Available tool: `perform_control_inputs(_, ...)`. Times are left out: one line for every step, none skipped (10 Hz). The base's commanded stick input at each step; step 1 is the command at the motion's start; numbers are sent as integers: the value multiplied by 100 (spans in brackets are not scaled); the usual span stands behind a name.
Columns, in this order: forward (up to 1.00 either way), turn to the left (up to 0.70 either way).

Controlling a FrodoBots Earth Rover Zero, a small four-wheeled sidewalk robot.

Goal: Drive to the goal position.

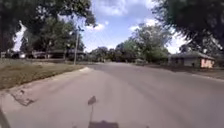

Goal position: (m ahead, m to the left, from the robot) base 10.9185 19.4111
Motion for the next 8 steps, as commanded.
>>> perform_control_inputs(100,0)
perform_control_inputs(100,0)
perform_control_inputs(100,0)
perform_control_inputs(100,0)
perform_control_inputs(100,0)
perform_control_inputs(100,0)
perform_control_inputs(100,0)
perform_control_inputs(100,0)
